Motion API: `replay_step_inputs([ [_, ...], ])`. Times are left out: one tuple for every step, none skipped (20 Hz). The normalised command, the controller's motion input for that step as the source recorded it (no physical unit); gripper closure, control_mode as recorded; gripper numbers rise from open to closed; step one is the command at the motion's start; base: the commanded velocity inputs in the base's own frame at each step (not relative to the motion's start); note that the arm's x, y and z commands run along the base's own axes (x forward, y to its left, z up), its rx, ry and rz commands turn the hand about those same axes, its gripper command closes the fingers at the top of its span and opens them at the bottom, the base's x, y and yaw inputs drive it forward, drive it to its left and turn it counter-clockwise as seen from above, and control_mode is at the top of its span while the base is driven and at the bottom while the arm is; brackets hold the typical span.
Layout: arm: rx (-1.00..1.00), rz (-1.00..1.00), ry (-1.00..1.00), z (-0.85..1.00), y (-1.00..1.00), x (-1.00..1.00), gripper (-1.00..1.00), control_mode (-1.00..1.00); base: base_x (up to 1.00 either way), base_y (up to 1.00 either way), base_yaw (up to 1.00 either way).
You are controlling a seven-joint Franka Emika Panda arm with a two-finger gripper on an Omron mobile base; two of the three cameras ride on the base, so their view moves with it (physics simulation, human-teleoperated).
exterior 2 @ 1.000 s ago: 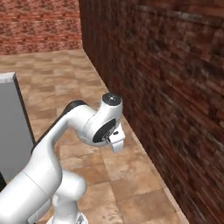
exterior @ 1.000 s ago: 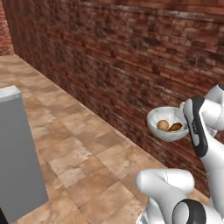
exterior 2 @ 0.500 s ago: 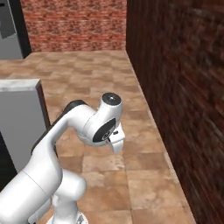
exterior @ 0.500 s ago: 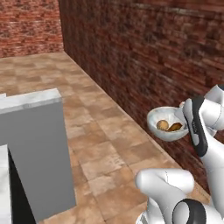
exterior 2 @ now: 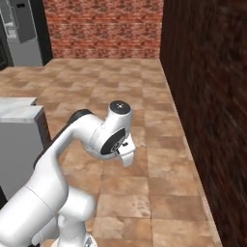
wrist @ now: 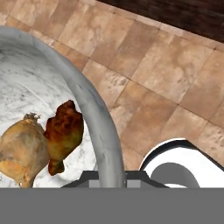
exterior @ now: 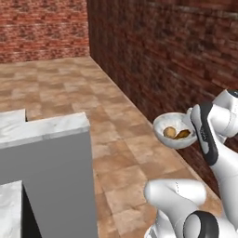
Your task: Pick the chicken drumstick and onion from their plates and place them in the bowl. Then put the bowl in the fridge.
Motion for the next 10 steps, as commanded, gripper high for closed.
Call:
replay_step_inputs([
  [0.00,0.00,0.00,0.00,0.00,0.00,1.00,1.00,0.90,-0.05,0.00],
  [0.00,0.00,0.00,0.00,0.00,0.00,1.00,1.00,0.91,-0.05,0.00],
  [0.00,0.00,0.00,0.00,0.00,0.00,1.00,1.00,0.91,-0.06,0.00],
  [0.00,0.00,0.00,0.00,0.00,0.00,1.00,1.00,0.92,-0.06,0.01],
  [0.00,0.00,0.00,0.00,0.00,0.00,1.00,1.00,0.92,-0.06,0.03],
  [0.00,0.00,0.00,0.00,0.00,0.00,1.00,1.00,0.92,-0.06,0.03],
  [0.00,0.00,0.00,0.00,0.00,0.00,1.00,1.00,0.92,-0.06,0.03],
  [0.00,0.00,0.00,0.00,0.00,0.00,1.00,1.00,0.92,-0.07,0.03],
  [0.00,0.00,0.00,0.00,0.00,0.00,1.00,1.00,0.93,-0.07,0.03],
  [0.00,0.00,0.00,0.00,0.00,0.00,1.00,1.00,0.93,-0.07,0.03],
])
